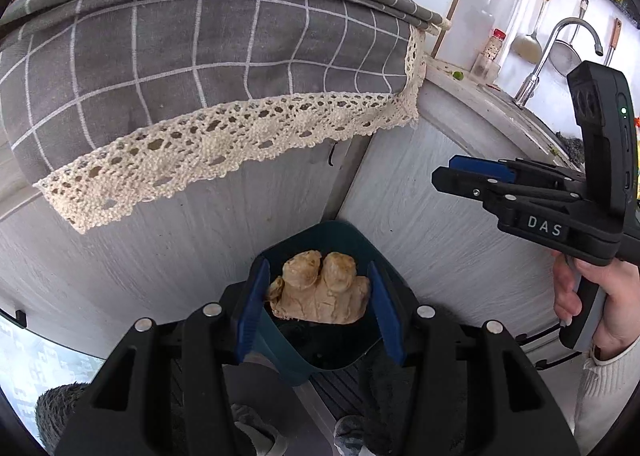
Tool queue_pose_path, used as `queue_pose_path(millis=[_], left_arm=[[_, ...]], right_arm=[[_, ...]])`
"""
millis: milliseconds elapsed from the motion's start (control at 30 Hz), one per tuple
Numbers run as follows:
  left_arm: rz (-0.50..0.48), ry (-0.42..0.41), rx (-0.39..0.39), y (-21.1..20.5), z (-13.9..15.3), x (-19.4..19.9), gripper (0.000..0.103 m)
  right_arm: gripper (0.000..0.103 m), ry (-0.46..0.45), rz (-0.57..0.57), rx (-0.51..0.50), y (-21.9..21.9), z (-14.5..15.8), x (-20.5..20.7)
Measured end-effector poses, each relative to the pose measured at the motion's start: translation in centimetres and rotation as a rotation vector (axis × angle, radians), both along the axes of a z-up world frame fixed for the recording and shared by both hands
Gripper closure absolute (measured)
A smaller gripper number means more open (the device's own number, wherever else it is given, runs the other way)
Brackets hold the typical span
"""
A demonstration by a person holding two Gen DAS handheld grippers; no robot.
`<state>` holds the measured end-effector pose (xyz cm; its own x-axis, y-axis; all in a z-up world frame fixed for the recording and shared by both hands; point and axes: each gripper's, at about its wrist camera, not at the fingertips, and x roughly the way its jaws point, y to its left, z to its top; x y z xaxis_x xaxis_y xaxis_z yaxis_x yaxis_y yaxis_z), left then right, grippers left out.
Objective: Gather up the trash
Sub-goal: 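Open the left tool over the bin while the right tool drops the black box in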
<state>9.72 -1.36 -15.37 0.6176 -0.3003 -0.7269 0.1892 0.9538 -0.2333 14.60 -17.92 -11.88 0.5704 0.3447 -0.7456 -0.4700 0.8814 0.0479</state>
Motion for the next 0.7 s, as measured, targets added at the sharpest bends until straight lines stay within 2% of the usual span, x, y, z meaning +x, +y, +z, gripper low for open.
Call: queue_pose_path(millis=[333,700], left_arm=[[-0.076,0.077,-0.014,-3.5,-3.2,4.0,0.05],[-0.167,0.094,0.011,-7.3,-3.8,10.1,0.049]], right_arm=[[0.069,-0.031,-0.04,0.081,-3.2,3.0,-1.2],[0.064,-0.051,-0.092,0.137,-5.2,5.6,0.1]])
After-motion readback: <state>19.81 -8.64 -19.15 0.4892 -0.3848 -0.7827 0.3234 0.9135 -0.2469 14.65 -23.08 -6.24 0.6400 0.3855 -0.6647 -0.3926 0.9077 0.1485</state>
